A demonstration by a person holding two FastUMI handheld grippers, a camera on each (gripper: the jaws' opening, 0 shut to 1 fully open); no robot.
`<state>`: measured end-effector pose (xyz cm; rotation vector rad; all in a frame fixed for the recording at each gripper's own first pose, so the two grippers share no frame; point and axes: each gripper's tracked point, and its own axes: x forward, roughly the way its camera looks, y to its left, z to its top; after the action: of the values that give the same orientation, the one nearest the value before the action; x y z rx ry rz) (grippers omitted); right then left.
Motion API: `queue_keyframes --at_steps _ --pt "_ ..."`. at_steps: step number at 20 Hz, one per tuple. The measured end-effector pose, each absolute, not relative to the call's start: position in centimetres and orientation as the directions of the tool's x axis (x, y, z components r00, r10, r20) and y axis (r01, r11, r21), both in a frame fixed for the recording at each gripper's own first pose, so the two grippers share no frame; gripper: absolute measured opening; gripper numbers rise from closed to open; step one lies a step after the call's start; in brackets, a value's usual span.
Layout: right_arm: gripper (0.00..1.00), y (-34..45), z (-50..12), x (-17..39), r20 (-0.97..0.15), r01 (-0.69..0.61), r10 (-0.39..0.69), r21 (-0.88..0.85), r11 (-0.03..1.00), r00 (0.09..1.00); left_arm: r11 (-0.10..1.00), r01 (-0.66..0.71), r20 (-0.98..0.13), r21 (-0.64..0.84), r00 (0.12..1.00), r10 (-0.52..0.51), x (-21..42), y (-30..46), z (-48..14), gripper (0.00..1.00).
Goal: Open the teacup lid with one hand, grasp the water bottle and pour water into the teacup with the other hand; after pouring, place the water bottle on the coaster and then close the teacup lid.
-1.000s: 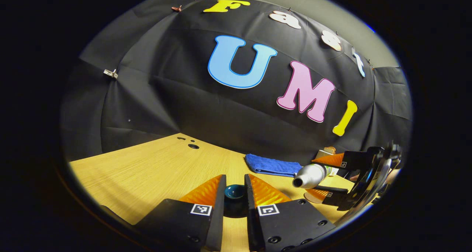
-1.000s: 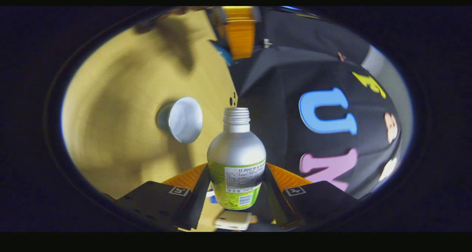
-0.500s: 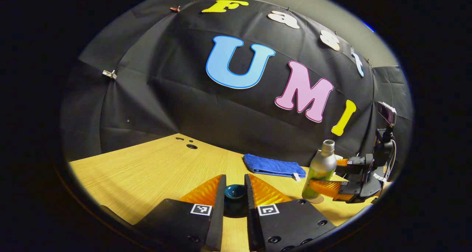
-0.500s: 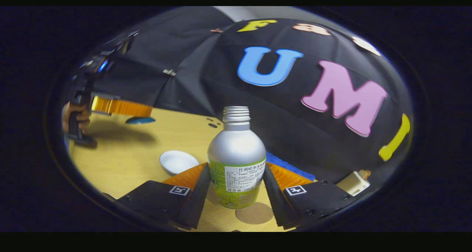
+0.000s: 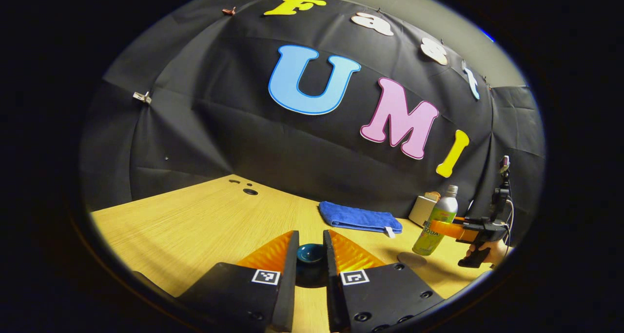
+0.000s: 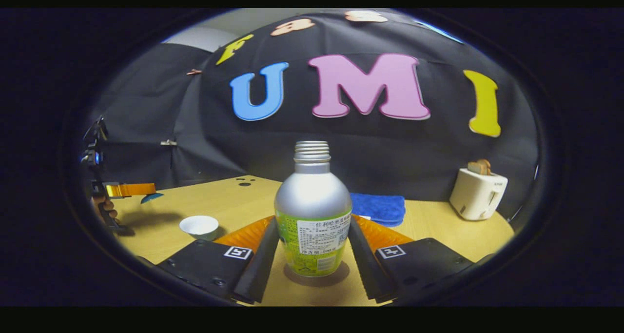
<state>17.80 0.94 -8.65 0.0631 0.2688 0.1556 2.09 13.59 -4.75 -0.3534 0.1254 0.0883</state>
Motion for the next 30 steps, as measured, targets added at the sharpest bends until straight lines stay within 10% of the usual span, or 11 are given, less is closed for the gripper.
queue_keyframes --at_steps 30 --pt "0.88 -0.3 -10.9 11.3 -0.315 -0.169 0.182 0.069 0.983 0.931 0.953 0.009 -0.072 -0.304 0.997 -0.033 2.2 7.5 -1.9 0.31"
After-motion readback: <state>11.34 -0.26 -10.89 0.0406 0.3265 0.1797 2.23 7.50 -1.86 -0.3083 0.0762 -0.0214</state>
